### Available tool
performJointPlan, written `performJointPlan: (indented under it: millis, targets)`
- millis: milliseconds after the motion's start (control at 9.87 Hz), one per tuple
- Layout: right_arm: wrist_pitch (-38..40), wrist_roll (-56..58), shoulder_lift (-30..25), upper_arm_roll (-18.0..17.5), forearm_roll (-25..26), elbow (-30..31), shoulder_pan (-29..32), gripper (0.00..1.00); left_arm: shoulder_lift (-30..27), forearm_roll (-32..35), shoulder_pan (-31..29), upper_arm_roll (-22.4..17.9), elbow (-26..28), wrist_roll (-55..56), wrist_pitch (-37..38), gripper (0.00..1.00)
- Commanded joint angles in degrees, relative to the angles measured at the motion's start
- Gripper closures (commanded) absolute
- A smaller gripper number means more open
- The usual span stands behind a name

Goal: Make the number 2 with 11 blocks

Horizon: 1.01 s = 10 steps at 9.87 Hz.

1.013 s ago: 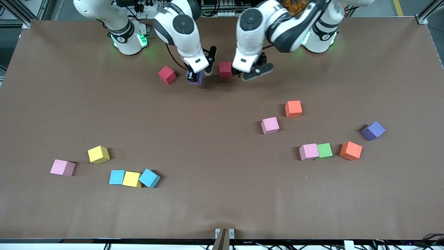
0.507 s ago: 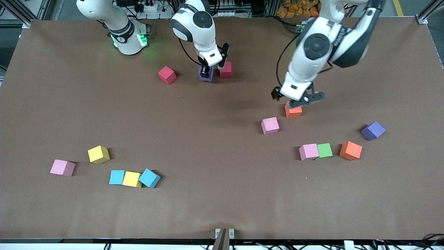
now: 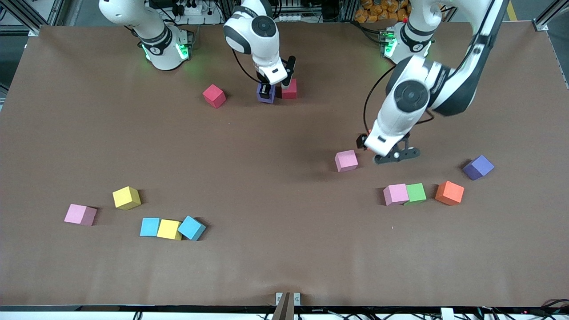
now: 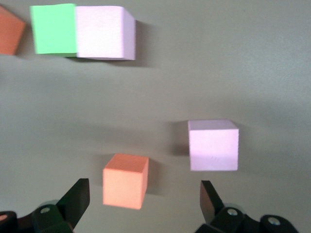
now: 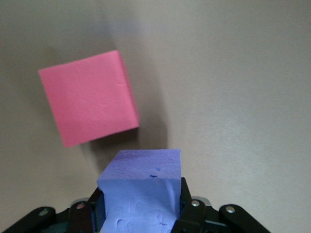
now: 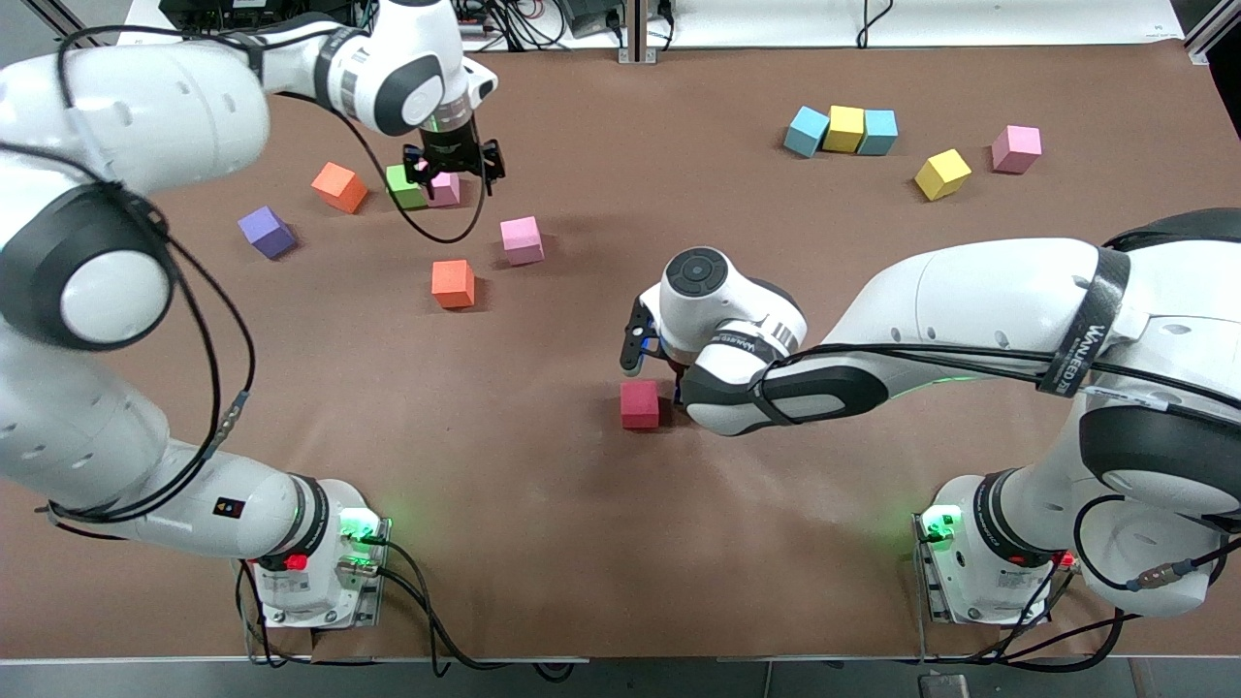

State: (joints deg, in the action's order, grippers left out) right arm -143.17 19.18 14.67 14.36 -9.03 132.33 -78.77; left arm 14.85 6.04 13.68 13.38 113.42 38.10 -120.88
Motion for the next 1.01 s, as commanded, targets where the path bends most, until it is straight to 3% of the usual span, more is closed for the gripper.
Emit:
performJointPlan:
  millis: [0, 912]
  targets:
    - [-0.2, -2.2, 2.5, 0.6, -2.1, -2.2, -2.5, 0.94, 5.4, 0.8, 1.7, -2.0, -6.3, 1.4, 0.7, 0.00]
    - [-1.5, -5.2, 6.7, 0.6, -2.1, -5.3, -4.7, 0.93, 6.6, -3.0, 2.0, -3.4, -6.5, 2.8, 0.7, 0.00]
